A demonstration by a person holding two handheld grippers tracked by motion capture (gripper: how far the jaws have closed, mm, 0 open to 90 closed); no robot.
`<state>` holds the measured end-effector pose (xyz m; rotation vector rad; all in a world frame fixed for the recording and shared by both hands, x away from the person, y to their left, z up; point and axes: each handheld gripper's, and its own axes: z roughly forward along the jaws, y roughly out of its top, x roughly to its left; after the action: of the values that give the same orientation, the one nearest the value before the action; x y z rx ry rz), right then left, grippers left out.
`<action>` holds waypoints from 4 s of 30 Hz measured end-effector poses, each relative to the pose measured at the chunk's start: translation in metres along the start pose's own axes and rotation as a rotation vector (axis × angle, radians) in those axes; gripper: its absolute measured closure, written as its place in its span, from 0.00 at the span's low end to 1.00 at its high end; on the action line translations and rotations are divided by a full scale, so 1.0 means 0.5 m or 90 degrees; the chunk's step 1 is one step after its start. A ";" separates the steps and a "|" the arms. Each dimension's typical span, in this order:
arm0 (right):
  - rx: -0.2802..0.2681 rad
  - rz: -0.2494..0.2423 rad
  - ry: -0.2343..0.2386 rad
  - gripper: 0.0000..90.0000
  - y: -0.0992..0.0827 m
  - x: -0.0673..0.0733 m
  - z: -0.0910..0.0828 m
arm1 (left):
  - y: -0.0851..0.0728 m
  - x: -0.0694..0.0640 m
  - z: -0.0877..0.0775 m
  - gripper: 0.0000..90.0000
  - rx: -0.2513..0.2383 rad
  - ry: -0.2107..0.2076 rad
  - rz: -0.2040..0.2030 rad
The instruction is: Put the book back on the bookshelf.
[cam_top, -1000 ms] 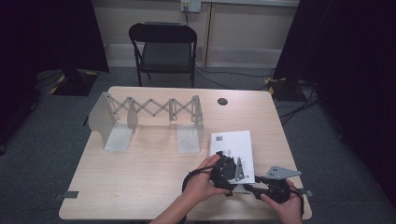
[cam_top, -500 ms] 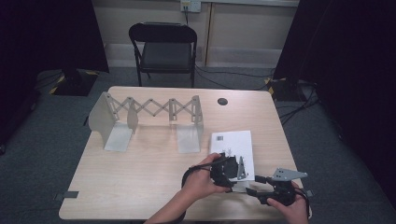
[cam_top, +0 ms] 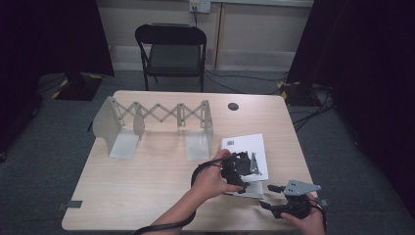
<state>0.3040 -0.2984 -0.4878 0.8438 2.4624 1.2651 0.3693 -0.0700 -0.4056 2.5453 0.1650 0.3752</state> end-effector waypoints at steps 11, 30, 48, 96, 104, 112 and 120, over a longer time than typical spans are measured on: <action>0.026 -0.014 -0.025 0.34 -0.003 -0.001 0.017 | 0.010 0.020 -0.009 0.34 0.005 -0.022 -0.012; 0.037 -0.023 -0.070 0.35 0.013 -0.019 0.047 | 0.025 0.037 -0.018 0.35 0.023 -0.035 -0.027; -0.016 -0.134 -0.133 0.37 0.045 0.006 0.042 | 0.014 0.022 -0.029 0.37 0.023 -0.031 -0.006; -0.067 -0.278 -0.094 0.52 0.089 0.042 -0.010 | 0.055 -0.002 -0.085 0.49 0.060 -0.048 0.021; -0.042 -0.275 -0.105 0.60 0.108 0.043 -0.021 | 0.071 0.001 -0.086 0.50 0.071 -0.048 0.028; -0.019 -0.257 -0.107 0.63 0.122 0.040 -0.027 | 0.080 0.014 -0.089 0.49 0.071 -0.051 0.023; 0.002 -0.247 -0.093 0.67 0.156 0.034 -0.033 | 0.061 0.037 -0.115 0.38 0.021 -0.018 0.002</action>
<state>0.3126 -0.2634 -0.4145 0.4103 2.3607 1.0231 0.3708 -0.0628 -0.3385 2.5823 0.1568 0.3404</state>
